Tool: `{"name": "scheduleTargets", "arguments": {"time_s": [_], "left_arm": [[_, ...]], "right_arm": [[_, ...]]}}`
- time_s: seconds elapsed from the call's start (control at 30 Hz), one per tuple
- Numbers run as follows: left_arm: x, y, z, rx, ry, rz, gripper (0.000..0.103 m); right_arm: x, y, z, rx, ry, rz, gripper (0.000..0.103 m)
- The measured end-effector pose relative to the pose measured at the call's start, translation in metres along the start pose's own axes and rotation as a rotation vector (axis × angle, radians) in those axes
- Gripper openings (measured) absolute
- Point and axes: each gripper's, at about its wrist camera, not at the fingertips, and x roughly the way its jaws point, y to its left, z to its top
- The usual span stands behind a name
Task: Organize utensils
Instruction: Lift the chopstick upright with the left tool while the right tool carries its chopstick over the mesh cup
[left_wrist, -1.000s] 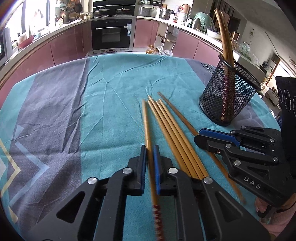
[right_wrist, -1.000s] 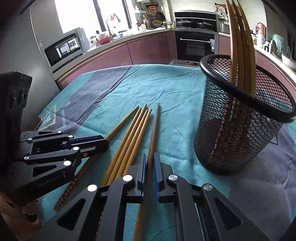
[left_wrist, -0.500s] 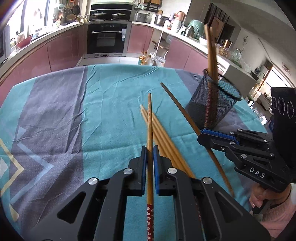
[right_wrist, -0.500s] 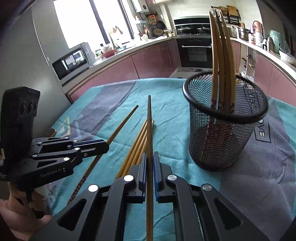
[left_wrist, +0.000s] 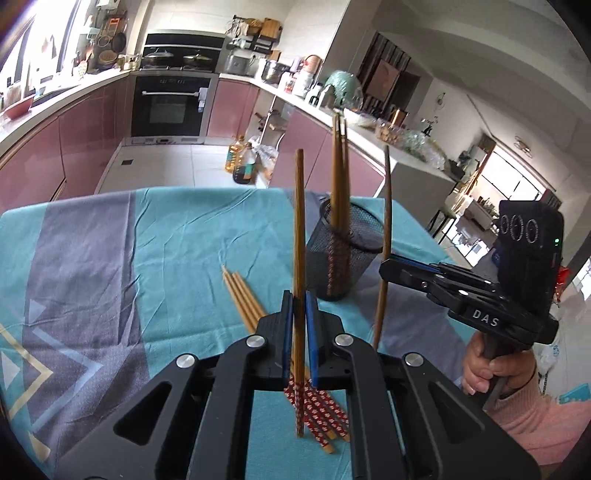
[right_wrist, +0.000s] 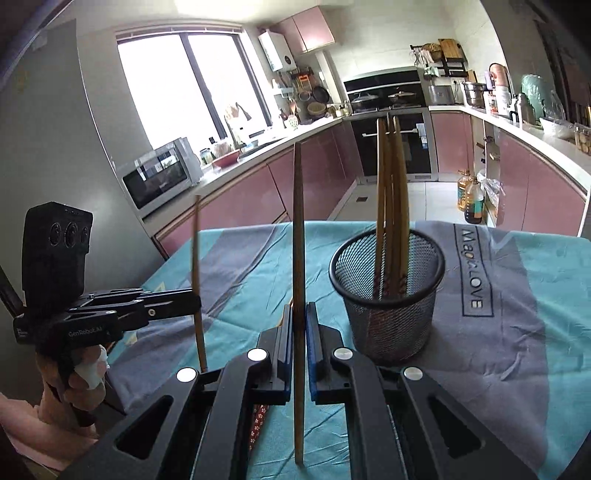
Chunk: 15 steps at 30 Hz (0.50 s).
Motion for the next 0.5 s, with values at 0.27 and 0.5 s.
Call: {"name": "scheduleTargets", "arguments": {"time_s": [0.27, 0.5], "left_arm": [[-0.016, -0.014, 0.016, 0.022, -0.054, -0.043, 0.007], [-0.013, -0.024, 0.046, 0.041, -0.113, -0.069, 0.007]], "right_arm": [[-0.02, -0.008, 0.014, -0.005, -0.066, -0.008, 0.006], [-0.037, -0.009, 0.033, -0.034, -0.128, -0.022, 0.006]]}}
